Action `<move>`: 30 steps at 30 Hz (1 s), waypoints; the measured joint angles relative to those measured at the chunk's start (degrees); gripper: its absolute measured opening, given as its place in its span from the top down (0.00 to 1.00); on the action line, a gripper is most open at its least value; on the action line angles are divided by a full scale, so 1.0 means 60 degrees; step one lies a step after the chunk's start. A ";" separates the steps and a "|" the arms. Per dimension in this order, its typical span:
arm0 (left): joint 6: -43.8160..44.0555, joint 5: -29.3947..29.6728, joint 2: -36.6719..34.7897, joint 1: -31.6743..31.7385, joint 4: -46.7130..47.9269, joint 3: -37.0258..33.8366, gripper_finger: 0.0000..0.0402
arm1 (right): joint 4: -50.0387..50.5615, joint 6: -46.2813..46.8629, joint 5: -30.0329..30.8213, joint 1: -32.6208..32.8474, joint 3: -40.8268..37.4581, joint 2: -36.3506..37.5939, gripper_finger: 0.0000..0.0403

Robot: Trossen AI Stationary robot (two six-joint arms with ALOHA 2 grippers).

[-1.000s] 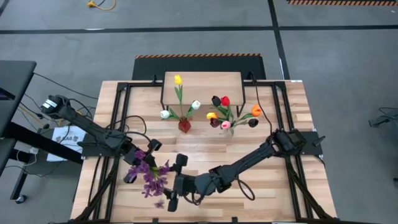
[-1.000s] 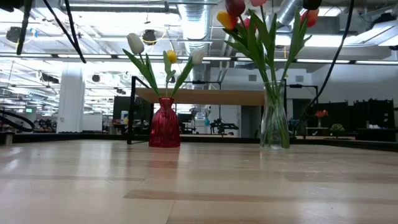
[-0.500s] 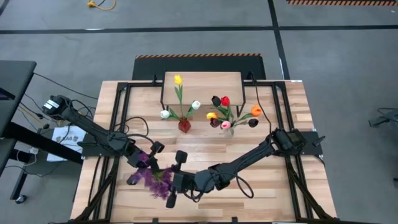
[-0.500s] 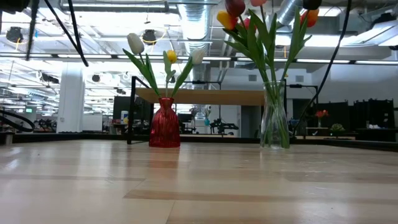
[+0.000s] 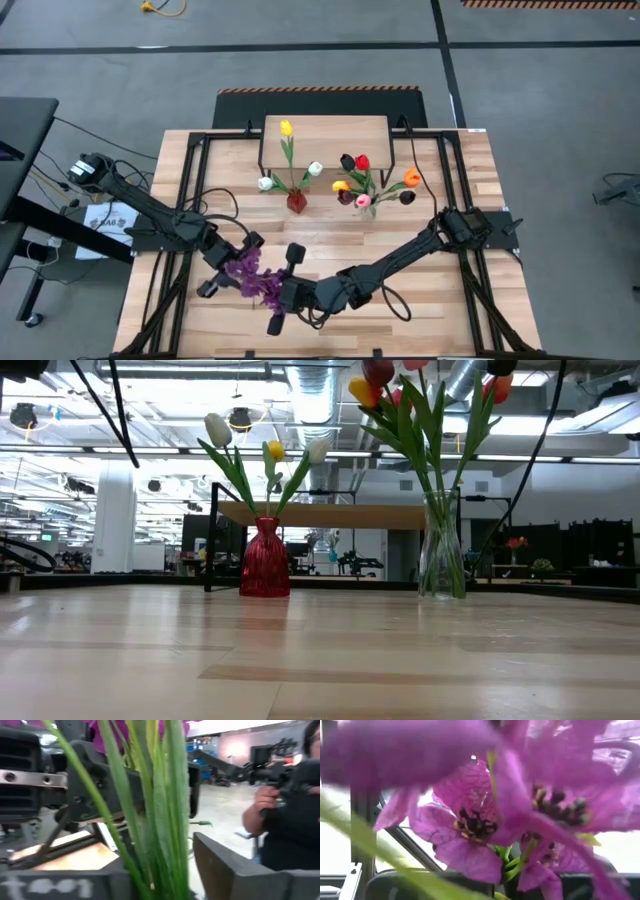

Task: Pick and place flowers into a vace then onto a shelf
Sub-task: Put the purple flower into the red vase

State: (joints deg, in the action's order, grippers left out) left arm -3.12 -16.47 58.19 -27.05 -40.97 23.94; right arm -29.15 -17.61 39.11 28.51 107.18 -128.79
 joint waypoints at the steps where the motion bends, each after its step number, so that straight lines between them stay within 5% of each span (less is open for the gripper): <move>1: 0.0160 -0.0139 0.0000 0.0000 0.0009 0.0000 0.67 | 0.0027 0.0000 0.0000 0.0000 0.0000 0.0000 0.99; 9: 0.1555 -0.0614 -0.0121 -0.0007 0.1317 0.0004 0.47 | 0.0582 0.0213 0.0620 0.0000 0.0000 0.0001 1.00; 18: 0.1811 -0.0357 -0.1585 -0.0004 0.2819 0.0004 0.46 | 0.2602 0.0935 0.2251 0.0250 0.0004 0.0554 1.00; 30: 0.1813 0.0179 -0.2527 -0.0007 0.4766 0.0001 0.46 | 0.4688 0.1833 0.2772 0.0228 0.0009 0.0978 1.00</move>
State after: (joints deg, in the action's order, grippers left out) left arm 7.76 -15.39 43.03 -27.09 -12.37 23.95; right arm -1.02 -6.61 55.75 29.88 107.23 -122.92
